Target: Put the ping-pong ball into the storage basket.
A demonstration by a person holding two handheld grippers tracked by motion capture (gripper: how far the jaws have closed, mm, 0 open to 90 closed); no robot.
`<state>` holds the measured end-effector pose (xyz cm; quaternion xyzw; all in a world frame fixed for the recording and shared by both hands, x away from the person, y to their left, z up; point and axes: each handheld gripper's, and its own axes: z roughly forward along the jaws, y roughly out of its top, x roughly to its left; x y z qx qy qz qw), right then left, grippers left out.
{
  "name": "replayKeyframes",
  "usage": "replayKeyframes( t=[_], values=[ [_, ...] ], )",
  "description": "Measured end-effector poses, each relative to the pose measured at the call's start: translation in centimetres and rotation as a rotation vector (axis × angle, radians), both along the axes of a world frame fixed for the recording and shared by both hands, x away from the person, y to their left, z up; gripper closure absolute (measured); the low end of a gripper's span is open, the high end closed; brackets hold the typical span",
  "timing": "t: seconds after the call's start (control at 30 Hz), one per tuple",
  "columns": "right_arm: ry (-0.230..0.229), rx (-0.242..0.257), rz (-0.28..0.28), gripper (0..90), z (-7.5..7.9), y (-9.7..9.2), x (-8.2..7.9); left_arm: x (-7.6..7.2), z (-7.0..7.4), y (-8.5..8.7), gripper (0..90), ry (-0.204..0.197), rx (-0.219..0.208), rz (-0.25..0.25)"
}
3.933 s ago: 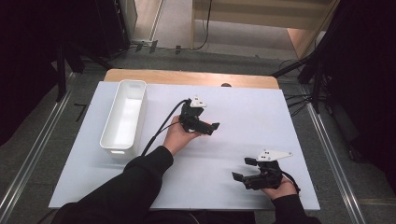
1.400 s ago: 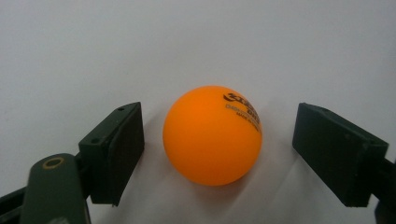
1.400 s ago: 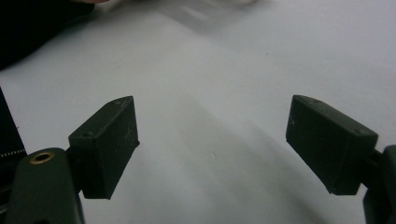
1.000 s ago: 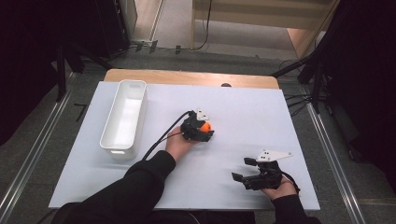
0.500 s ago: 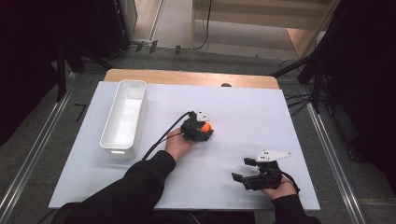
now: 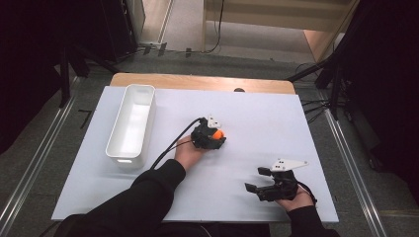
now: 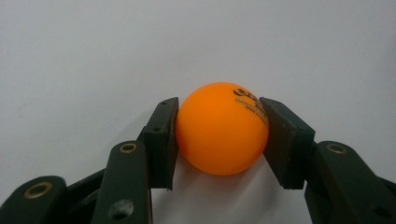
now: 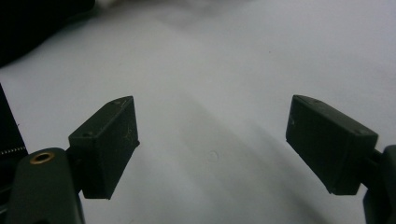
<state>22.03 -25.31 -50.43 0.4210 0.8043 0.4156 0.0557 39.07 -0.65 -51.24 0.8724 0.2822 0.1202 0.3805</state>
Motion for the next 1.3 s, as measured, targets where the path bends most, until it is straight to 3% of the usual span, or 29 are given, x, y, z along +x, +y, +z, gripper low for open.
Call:
replayKeyframes(
  t=[0.6,0.83,1.3],
  values=[
    [-0.002,-0.001,0.003,15.5,0.0,0.0,0.0,-0.5,2.0,0.2,50.9,-0.023,-0.024,-0.032],
    [-0.002,-0.001,0.005,15.5,0.0,0.0,0.0,-0.9,3.3,0.5,50.8,-0.012,-0.042,-0.047],
    [-0.003,0.001,0.007,15.4,0.0,0.1,0.1,-1.0,4.4,0.9,50.8,0.016,-0.065,-0.063]
  ],
)
